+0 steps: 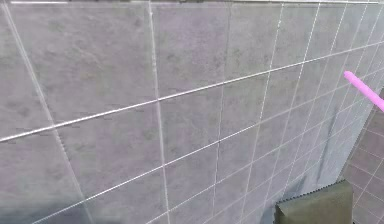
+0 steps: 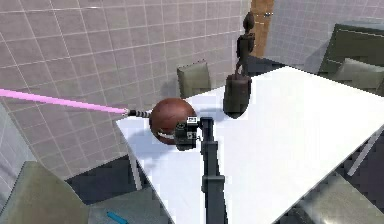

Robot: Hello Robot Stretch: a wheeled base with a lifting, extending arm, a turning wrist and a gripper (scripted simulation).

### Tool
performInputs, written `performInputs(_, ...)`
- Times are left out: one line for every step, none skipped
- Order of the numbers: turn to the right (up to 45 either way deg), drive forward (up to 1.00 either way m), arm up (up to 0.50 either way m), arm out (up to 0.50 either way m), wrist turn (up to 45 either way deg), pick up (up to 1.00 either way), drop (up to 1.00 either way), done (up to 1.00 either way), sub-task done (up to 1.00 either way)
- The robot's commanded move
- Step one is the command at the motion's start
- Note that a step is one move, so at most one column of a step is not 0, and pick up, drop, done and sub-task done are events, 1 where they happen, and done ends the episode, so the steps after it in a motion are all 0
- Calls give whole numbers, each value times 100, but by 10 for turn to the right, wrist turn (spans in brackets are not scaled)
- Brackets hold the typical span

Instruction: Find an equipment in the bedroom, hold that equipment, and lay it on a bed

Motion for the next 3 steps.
performInputs(0,0,0,0,0,100,0,0,0)
performInputs(0,0,10,0,0,0,0,0,0)
performInputs(0,0,14,0,0,0,0,0,0)
